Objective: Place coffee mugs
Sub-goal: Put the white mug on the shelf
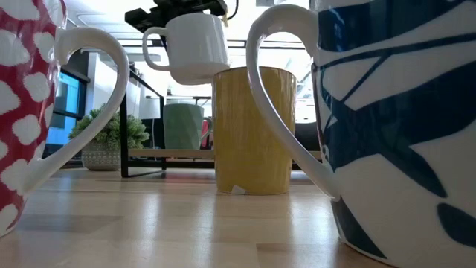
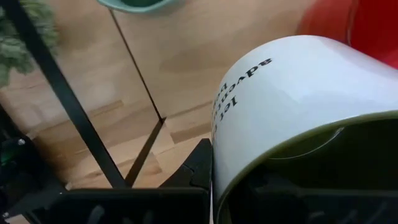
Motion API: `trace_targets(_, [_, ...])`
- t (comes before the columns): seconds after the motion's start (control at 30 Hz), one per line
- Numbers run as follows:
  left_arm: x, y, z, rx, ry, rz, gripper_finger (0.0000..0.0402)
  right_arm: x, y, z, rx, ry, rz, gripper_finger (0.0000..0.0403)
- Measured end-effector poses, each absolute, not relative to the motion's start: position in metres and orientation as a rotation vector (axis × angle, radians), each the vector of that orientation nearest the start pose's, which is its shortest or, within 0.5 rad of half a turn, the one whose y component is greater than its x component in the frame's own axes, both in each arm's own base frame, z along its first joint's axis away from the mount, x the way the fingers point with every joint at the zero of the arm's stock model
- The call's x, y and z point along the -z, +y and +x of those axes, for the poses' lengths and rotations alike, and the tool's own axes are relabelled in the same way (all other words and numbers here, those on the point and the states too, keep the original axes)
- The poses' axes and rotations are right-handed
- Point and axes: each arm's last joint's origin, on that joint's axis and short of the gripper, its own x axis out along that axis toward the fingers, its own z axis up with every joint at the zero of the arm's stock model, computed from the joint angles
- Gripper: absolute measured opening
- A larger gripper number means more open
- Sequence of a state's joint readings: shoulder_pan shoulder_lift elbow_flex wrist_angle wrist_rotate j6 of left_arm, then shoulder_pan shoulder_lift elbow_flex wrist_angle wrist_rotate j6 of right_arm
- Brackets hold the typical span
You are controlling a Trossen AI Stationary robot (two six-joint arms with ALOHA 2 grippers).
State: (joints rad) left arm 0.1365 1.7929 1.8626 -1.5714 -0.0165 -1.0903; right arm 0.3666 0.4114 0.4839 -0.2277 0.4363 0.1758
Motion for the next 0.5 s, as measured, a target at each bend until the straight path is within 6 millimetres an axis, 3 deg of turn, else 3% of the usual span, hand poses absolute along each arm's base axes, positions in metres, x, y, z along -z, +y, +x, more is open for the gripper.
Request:
trace_targets(0.17, [-0.335, 0.036, 0.328, -1.020, 1.252, -0.991, 0.0007, -0.272, 0.028, 0.108, 0.082, 0.137, 0.114, 0.0103])
trace_targets(0.5, [-0.297, 0.033, 0.354, -1.111, 1.340, -0.993, 0.0007, -0.272, 0.029, 0.107, 0.052, 0.143, 0.093, 0.0103])
